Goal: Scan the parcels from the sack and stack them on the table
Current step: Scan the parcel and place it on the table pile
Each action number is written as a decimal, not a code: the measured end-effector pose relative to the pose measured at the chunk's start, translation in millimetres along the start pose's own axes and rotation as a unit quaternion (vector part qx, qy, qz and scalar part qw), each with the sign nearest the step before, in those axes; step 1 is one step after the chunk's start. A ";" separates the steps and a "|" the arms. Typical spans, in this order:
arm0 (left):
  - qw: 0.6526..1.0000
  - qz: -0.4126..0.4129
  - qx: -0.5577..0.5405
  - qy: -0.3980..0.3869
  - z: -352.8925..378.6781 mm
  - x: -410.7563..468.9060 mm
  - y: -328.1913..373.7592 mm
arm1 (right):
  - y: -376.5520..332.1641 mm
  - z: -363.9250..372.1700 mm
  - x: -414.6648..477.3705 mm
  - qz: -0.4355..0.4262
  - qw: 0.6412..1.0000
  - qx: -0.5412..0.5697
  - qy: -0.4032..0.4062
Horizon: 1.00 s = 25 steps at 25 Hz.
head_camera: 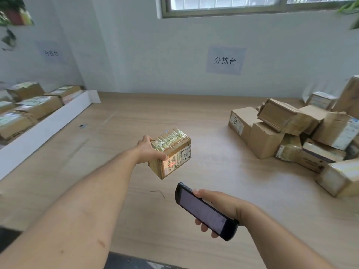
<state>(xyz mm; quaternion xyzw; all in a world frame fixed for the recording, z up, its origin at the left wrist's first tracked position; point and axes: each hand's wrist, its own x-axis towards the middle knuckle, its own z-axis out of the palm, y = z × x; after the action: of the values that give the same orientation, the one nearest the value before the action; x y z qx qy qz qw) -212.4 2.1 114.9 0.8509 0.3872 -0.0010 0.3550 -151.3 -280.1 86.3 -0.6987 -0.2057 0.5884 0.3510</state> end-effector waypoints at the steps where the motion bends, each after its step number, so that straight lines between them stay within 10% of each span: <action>1: 1.000 -0.003 0.001 0.002 0.0 -3.5 -1.1 | 0.2 0.2 -1.7 -0.001 1.000 -0.008 -0.006; 25: 0.997 -0.065 -0.015 0.046 14.0 -77.8 -6.1 | 23.1 -8.2 -26.0 -0.001 0.990 -0.102 -0.100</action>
<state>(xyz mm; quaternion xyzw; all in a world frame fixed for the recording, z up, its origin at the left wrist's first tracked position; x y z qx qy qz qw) -267.1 -54.8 122.2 0.8177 0.4579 0.0211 0.3483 -152.1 -315.8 87.5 -0.6683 -0.2998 0.6308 0.2560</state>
